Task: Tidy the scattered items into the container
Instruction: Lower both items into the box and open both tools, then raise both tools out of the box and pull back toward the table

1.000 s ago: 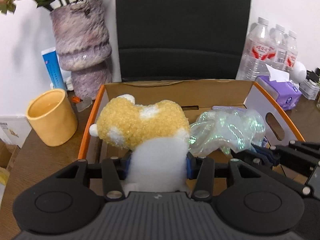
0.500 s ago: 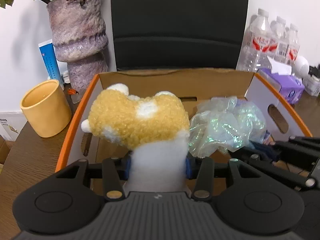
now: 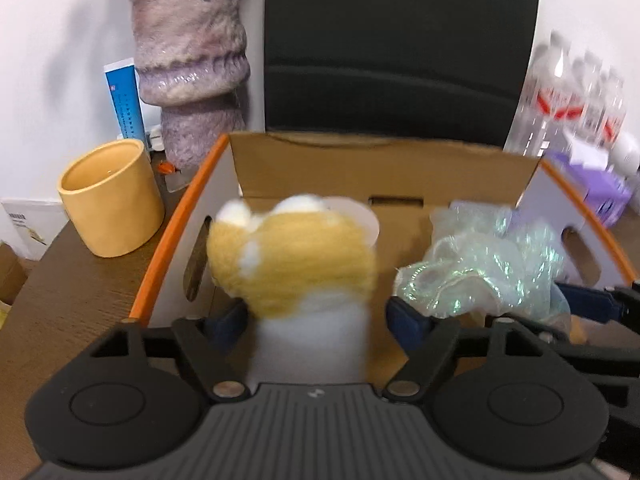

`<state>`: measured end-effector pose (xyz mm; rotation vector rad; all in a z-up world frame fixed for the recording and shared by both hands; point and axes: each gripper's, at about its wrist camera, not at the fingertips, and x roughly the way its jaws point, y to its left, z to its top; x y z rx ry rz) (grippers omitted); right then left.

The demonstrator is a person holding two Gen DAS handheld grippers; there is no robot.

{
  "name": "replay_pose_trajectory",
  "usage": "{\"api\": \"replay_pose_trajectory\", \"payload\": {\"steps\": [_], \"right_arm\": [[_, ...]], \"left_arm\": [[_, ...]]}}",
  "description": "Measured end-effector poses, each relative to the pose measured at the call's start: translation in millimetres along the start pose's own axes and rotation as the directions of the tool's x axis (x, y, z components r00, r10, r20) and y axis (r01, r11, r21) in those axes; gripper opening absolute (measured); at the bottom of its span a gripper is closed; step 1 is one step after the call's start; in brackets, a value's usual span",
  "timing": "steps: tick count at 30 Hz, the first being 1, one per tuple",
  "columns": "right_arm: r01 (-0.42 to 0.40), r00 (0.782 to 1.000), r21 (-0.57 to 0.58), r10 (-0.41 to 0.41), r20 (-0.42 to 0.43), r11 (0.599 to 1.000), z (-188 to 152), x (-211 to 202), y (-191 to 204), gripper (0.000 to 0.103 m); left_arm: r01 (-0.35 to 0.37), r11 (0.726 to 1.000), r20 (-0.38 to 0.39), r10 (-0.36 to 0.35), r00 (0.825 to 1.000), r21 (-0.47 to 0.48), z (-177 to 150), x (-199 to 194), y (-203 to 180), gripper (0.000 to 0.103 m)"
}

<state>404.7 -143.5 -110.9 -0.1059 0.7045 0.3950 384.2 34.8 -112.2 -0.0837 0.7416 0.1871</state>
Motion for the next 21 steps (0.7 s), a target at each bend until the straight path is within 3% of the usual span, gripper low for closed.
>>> {"api": "replay_pose_trajectory", "payload": {"steps": [2, 3, 8, 15, 21], "right_arm": [[-0.013, 1.0, 0.013, 0.012, 0.005, 1.0, 2.5, -4.7, -3.1, 0.086], [-0.028, 1.0, 0.014, 0.028, 0.012, 1.0, 3.2, -7.6, -3.5, 0.102], [-0.054, 0.996, -0.013, 0.055, 0.067, 0.998, 8.6, -34.4, 5.4, 0.103], [-0.036, 0.99, -0.057, 0.043, 0.132, 0.998, 13.3, -70.7, 13.5, 0.103], [-0.043, 0.993, -0.048, 0.049, 0.111, 0.998, 4.8, -81.1, 10.6, 0.103]], "left_arm": [[-0.001, 1.0, 0.031, 0.002, 1.0, -0.007, 1.8, -6.5, 5.9, 0.103], [0.006, 1.0, 0.056, -0.005, 0.998, -0.016, 2.6, -11.4, 9.3, 0.103], [0.077, 0.996, 0.149, -0.068, 0.986, -0.051, 7.0, -36.1, 16.3, 0.103], [0.12, 0.99, 0.212, -0.102, 0.972, -0.069, 6.6, -60.5, 16.8, 0.103], [0.136, 0.987, 0.248, -0.111, 0.962, -0.086, -2.5, -93.4, 15.9, 0.103]]}}
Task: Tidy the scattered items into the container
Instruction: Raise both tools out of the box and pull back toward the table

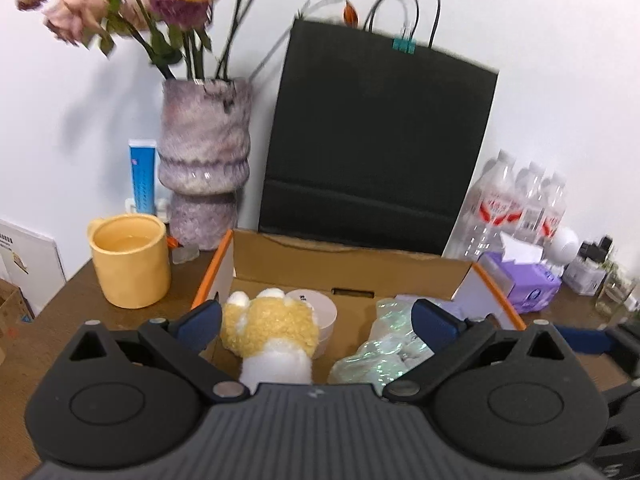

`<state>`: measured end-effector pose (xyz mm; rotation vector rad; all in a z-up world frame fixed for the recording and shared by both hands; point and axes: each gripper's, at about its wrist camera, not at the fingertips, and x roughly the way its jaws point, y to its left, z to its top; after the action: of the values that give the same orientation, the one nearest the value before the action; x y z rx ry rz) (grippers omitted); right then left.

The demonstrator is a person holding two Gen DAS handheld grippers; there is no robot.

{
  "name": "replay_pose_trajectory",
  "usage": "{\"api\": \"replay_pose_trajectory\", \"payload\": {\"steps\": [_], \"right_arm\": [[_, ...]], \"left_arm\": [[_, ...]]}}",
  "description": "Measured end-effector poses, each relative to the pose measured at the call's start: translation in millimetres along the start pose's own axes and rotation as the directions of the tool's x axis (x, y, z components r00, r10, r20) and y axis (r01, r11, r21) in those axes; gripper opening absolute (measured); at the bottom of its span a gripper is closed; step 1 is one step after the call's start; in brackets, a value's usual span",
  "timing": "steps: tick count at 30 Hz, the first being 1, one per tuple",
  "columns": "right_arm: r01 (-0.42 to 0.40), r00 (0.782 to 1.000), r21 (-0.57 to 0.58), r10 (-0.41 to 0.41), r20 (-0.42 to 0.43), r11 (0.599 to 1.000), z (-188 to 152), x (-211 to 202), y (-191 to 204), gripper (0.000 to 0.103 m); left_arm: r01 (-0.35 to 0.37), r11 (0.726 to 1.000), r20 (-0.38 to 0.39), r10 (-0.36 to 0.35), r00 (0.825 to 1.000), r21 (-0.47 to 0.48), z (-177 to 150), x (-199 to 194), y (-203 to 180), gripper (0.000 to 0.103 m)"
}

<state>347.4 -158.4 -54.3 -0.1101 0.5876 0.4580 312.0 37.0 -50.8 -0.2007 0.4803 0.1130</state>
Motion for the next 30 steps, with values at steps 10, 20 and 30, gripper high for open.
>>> {"api": "replay_pose_trajectory", "payload": {"steps": [10, 20, 30], "right_arm": [[-0.023, 0.999, -0.025, 0.024, 0.043, 0.999, -16.6, -50.7, 15.5, 0.103], [0.005, 0.995, -0.046, -0.001, 0.1, 0.999, -39.0, -112.0, 23.1, 0.103], [0.002, 0.993, -0.008, 0.0, 0.122, 1.0, -78.3, -163.9, 26.7, 0.103]], "left_arm": [[0.019, 0.999, 0.06, -0.017, 0.998, -0.029, -7.4, -65.6, -8.7, 0.103], [0.013, 1.0, 0.087, -0.012, 0.996, -0.008, -20.8, -129.3, -16.6, 0.103], [0.024, 0.999, 0.063, -0.025, 0.998, 0.026, -60.2, -187.2, -21.7, 0.103]]}}
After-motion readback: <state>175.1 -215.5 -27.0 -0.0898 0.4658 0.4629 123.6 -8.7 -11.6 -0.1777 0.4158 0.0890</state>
